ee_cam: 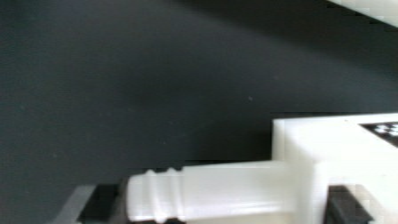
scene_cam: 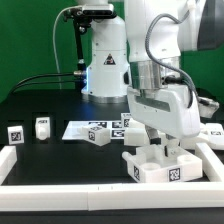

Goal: Assemble chair

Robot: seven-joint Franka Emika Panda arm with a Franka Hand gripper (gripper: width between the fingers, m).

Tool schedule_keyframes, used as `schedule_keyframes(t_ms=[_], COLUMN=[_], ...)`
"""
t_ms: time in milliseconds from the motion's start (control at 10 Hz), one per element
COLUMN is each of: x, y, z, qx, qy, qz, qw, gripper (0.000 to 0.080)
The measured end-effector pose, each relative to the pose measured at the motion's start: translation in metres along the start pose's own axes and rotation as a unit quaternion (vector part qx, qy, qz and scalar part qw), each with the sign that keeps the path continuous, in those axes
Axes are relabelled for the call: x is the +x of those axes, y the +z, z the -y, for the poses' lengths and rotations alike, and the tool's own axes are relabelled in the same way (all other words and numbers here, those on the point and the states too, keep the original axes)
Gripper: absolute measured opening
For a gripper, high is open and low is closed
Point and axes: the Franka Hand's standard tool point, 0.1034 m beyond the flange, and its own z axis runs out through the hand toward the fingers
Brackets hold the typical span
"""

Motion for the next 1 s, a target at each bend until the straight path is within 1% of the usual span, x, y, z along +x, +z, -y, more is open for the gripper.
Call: schedule_keyframes(t_ms=[200, 300, 400, 500, 600, 700, 900, 1000], x=[0.000, -0.004, -0.015, -0.019, -0.020, -0.022, -0.037, -0.039], y=[0.000, 0.002, 0.006, 0.008, 0.011, 0.013, 0.018, 0.020], z=[0.000, 0.002, 0.010, 0.021, 0.028, 0.031, 0.036, 0.037], qx=[0.000, 0.001, 0.004, 0.008, 0.013, 0.014, 0.003, -0.001], qy=[-0.001, 0.037, 0.088, 0.110, 0.140, 0.157, 0.169, 0.171], qz=[0.000, 0.003, 0.008, 0.014, 0.021, 0.025, 0.039, 0.041], qw=[1.000, 0.999, 0.996, 0.994, 0.990, 0.987, 0.985, 0.984], gripper=[0.0472, 0.0472, 0.0472, 0.0472, 0.0472, 0.0472, 0.0472, 0.0472])
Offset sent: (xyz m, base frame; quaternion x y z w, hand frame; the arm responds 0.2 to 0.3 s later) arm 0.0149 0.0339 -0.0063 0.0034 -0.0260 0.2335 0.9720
